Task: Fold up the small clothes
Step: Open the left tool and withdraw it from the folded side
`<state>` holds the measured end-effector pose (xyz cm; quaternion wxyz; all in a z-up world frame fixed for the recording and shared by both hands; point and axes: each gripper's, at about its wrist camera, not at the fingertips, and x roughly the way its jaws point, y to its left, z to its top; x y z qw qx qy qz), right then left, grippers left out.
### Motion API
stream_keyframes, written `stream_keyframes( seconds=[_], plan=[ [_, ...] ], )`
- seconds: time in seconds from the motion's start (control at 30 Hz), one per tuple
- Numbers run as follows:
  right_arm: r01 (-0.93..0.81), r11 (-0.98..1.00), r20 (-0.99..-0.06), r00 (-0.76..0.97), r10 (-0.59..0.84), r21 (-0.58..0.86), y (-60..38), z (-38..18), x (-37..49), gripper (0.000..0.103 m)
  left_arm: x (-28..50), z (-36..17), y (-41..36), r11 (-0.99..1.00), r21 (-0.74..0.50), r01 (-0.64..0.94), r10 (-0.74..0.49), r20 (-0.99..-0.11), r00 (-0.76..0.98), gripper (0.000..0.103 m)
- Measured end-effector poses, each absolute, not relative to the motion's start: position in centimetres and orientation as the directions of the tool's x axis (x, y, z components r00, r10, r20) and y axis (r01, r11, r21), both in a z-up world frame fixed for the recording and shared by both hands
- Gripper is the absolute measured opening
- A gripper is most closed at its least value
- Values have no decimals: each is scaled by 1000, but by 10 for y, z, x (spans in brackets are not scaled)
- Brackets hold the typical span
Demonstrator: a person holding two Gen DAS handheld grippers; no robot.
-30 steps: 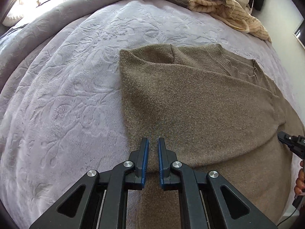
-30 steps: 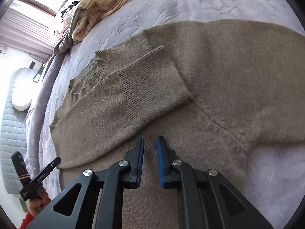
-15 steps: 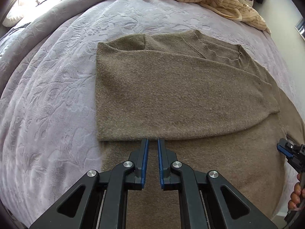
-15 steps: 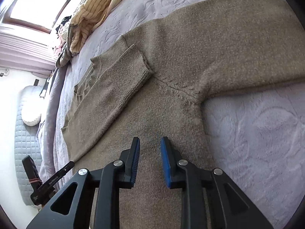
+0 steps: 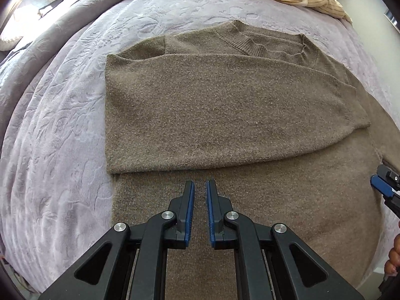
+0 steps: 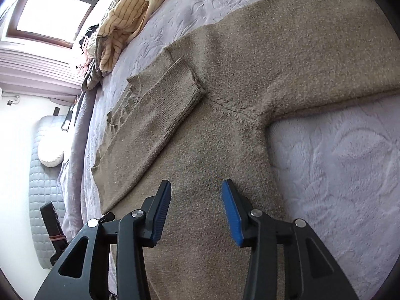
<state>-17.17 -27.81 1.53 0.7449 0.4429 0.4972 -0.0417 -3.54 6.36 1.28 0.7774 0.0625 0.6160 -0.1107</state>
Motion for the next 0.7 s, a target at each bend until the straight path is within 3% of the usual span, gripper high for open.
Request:
stream_keyframes(
  seconds=[0.03, 0.07, 0.1, 0.13, 0.17, 0.47, 0.7],
  plan=[
    [502, 601, -775, 504, 381, 622, -278, 15, -172, 49, -37, 12, 62, 968, -31, 248, -86, -973, 213, 11],
    [501, 598, -772, 507, 383, 626, -278, 15, -172, 50, -37, 10, 59, 969, -19, 247, -71, -977, 203, 21],
    [499, 596, -770, 510, 385, 629, -278, 16, -172, 51, -39, 9, 55, 970, -11, 245, -61, -979, 197, 70],
    [497, 596, -768, 512, 385, 631, -278, 16, -172, 51, -38, 8, 50, 973, -2, 232, -50, -978, 201, 95],
    [495, 595, -766, 513, 387, 633, -278, 16, -172, 52, -41, 11, 48, 976, 13, 216, -39, -972, 234, 102],
    [493, 570, -745, 540, 391, 657, -288, 19, -176, 56, -49, 17, 13, 958, 70, 277, -2, -968, 253, 102],
    [515, 533, -727, 599, 337, 671, -324, 28, -196, 59, -40, 4, -9, 946, 16, 324, -37, -987, 158, 102]
  ],
)
